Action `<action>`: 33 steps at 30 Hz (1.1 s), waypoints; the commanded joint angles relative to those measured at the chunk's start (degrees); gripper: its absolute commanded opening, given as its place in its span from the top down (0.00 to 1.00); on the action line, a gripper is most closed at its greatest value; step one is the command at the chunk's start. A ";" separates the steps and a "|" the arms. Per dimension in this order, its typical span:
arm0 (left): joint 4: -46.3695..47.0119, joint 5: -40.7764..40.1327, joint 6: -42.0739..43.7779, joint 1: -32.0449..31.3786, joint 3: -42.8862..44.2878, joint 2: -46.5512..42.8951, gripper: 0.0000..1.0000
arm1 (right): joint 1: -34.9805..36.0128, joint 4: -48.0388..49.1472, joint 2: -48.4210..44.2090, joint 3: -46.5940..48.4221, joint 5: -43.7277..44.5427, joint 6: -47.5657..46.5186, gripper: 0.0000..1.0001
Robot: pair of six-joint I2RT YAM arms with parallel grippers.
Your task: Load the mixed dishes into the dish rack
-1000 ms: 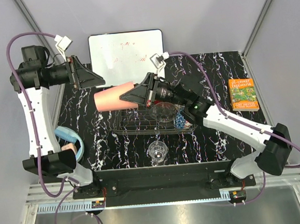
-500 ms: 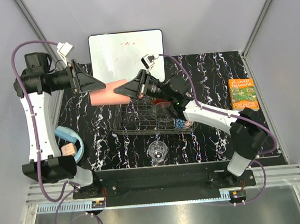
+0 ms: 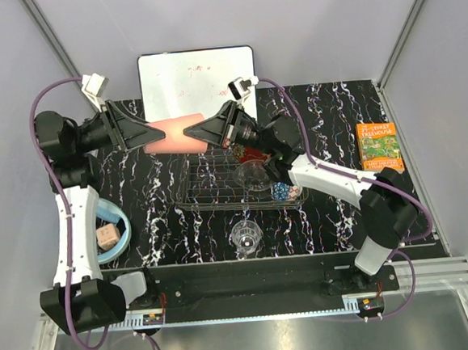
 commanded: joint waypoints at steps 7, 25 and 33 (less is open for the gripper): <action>8.70 10.99 -5.63 -0.44 0.48 -2.03 0.01 | -0.92 4.35 -0.49 1.25 4.90 -1.17 1.00; 51.23 10.91 -34.37 -0.27 -6.39 2.53 0.38 | 0.23 1.98 -0.75 -0.51 5.34 -2.84 1.00; 57.93 10.64 -39.91 -0.09 -6.73 4.03 0.77 | 0.75 -1.79 -1.01 0.19 4.73 -4.42 1.00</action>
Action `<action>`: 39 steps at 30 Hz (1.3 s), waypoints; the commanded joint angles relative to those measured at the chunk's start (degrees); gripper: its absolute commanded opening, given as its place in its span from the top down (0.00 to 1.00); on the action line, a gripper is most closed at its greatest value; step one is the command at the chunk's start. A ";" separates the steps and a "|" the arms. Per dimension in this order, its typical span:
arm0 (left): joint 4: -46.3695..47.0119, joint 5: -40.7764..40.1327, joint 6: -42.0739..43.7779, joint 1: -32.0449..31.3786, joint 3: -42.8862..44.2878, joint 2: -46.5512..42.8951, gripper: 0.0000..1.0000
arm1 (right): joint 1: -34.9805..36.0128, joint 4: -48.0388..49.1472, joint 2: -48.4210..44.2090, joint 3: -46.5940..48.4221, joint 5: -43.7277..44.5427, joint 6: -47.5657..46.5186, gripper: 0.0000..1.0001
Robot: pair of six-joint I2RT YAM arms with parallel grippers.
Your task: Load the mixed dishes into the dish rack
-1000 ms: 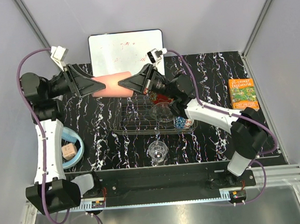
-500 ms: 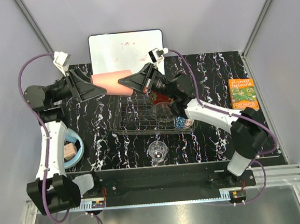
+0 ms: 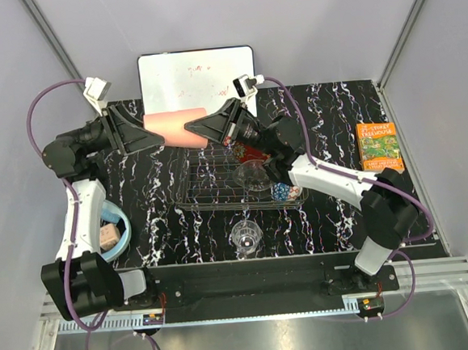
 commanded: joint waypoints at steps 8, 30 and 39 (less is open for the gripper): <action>9.59 8.31 -6.57 0.85 1.72 -1.61 1.00 | 0.47 -12.89 -3.76 -2.81 2.28 -5.20 0.44; 33.41 11.30 -16.94 0.25 -4.11 12.35 1.00 | -1.38 -52.53 -41.99 -10.21 15.47 -31.38 0.01; 33.41 11.56 -25.71 -4.51 25.43 40.90 1.00 | -1.11 -55.18 -38.75 -3.79 14.24 -33.06 0.00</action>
